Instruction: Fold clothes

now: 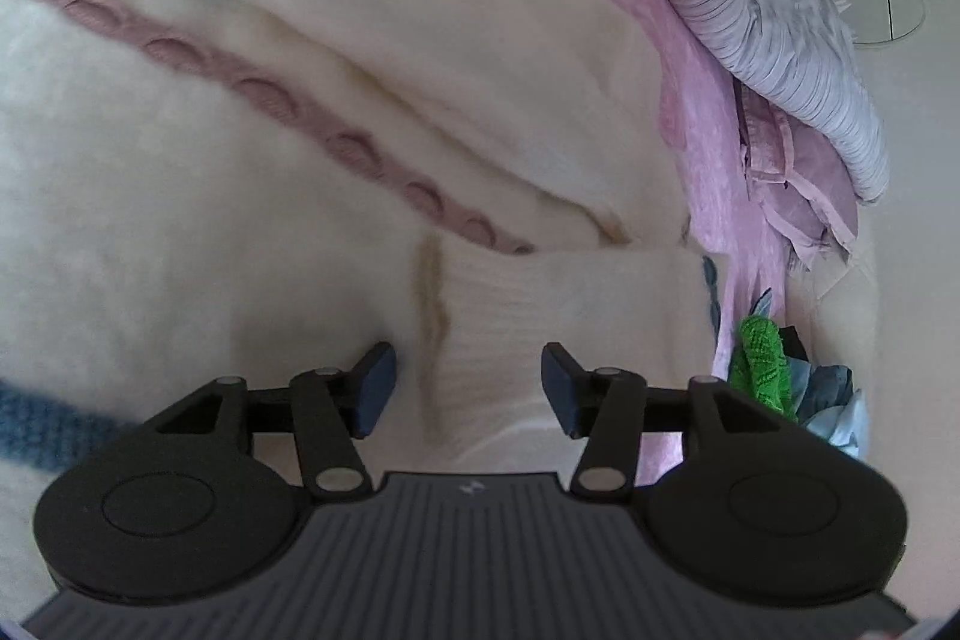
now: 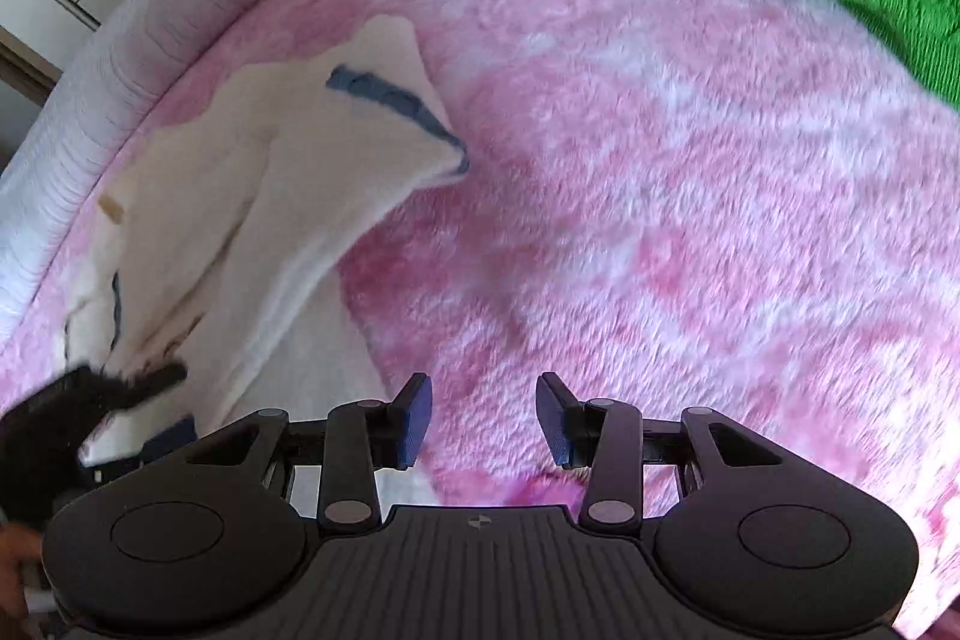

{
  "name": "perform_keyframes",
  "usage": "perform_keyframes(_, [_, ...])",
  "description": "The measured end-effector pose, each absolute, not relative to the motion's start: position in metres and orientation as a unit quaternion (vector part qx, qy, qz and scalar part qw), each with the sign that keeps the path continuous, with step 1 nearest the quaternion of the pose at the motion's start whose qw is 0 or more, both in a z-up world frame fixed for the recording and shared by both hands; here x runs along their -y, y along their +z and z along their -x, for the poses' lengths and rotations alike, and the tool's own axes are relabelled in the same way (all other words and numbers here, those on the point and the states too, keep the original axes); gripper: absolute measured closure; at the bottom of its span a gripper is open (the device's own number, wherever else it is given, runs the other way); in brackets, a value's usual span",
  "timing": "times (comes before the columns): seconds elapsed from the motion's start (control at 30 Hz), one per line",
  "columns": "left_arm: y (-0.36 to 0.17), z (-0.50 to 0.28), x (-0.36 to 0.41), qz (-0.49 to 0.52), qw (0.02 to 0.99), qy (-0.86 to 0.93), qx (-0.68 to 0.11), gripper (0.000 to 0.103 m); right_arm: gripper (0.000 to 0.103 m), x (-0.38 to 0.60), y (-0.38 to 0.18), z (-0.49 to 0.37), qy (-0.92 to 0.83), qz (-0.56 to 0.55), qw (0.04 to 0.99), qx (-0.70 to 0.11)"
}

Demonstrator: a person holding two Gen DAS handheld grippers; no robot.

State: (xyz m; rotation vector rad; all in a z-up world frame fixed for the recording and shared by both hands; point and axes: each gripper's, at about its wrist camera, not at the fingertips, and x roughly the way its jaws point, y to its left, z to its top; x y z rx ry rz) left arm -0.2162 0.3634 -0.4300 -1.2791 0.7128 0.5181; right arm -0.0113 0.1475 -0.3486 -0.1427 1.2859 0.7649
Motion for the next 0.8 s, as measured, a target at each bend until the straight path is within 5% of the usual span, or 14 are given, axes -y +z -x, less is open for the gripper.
perform_keyframes(0.07, [-0.424,0.207,-0.363,0.56,0.726,0.23,-0.326,0.095,0.061,-0.146,-0.352,0.013,0.348,0.062,0.729,-0.586])
perform_keyframes(0.3, [-0.377,0.184,-0.374,0.498,0.788,0.186,-0.312,0.099,0.061,-0.146,-0.362,0.012,0.349,0.062,0.728,-0.588])
perform_keyframes(0.57, [-0.26,0.23,-0.473,0.339,0.874,0.27,-0.219,0.1,0.061,-0.173,-0.349,0.004,0.372,0.079,0.738,-0.558])
perform_keyframes(0.8, [-0.279,0.289,-0.504,0.331,0.834,0.353,-0.265,0.1,0.061,-0.22,-0.358,0.011,0.412,0.102,0.728,-0.538])
